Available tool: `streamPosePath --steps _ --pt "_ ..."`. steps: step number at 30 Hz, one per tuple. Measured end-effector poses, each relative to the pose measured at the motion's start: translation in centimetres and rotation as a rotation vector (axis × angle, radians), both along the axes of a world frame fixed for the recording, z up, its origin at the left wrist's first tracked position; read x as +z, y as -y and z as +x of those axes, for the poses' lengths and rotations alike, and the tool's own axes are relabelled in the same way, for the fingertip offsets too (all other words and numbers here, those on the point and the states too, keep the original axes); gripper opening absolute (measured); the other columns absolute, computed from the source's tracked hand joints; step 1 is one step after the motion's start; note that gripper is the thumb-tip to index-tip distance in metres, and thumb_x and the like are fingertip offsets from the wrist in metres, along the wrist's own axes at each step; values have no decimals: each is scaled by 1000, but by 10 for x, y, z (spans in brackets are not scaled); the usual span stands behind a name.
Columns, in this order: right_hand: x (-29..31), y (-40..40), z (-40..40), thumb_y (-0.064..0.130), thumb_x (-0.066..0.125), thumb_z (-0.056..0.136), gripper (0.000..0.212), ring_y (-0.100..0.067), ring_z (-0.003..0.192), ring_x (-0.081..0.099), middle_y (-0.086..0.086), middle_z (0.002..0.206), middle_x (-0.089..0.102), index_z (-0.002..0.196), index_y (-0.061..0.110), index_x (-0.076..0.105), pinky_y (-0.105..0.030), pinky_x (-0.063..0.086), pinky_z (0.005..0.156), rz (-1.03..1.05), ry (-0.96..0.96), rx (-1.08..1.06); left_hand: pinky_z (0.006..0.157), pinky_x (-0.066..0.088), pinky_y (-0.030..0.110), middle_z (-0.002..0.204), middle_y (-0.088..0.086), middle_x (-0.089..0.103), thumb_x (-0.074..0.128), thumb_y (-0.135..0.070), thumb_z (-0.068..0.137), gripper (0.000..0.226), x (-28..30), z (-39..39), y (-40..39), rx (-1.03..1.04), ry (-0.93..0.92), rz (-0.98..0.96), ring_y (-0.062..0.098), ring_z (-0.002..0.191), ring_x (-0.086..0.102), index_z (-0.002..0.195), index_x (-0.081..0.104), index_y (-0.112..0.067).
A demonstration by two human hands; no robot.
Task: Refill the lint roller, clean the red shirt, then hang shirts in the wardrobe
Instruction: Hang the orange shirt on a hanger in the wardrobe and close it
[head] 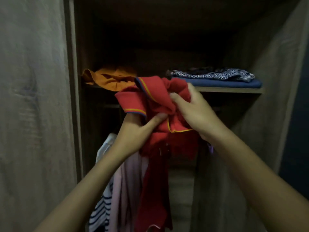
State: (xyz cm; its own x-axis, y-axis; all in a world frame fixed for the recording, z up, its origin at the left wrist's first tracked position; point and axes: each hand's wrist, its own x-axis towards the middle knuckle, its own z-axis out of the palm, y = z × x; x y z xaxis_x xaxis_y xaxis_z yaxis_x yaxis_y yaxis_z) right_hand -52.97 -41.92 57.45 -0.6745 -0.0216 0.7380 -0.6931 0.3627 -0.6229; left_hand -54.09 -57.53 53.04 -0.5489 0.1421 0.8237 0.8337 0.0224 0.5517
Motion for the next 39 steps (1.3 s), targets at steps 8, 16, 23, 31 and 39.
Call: streamPosePath --steps 8,16,23,31,39 --pt "-71 -33 16 47 52 95 22 -8 104 68 13 104 73 96 37 72 -35 48 102 -69 504 264 101 47 31 107 -16 69 61 -44 87 29 -38 9 -31 249 200 89 -1 108 62 112 65 -30" --pt "-123 -96 75 74 72 59 84 -6 107 66 12 122 67 131 35 52 -35 48 103 96 749 221 92 50 33 97 -8 72 56 -49 90 30 -49 63 -35 380 352 -51 7 98 65 99 69 -24" --pt "-144 -72 114 30 78 78 64 18 98 59 17 119 61 133 28 46 -4 44 80 44 534 330 98 50 39 100 -2 74 61 -34 91 22 -67 118 -36 216 406 -136 11 101 67 96 72 -16" --pt "-143 -66 112 25 63 92 9 -15 87 62 -3 93 67 99 20 63 -31 48 79 -141 579 329 93 53 43 98 3 74 64 -38 88 32 -68 135 -14 286 340 -182 16 98 68 97 71 -9" --pt "-103 -67 112 14 77 76 42 -12 93 66 -5 105 70 115 10 61 -25 53 87 -142 560 374 52 29 23 65 -1 45 53 -48 92 38 -45 129 36 456 468 -50 5 56 39 68 54 -19"
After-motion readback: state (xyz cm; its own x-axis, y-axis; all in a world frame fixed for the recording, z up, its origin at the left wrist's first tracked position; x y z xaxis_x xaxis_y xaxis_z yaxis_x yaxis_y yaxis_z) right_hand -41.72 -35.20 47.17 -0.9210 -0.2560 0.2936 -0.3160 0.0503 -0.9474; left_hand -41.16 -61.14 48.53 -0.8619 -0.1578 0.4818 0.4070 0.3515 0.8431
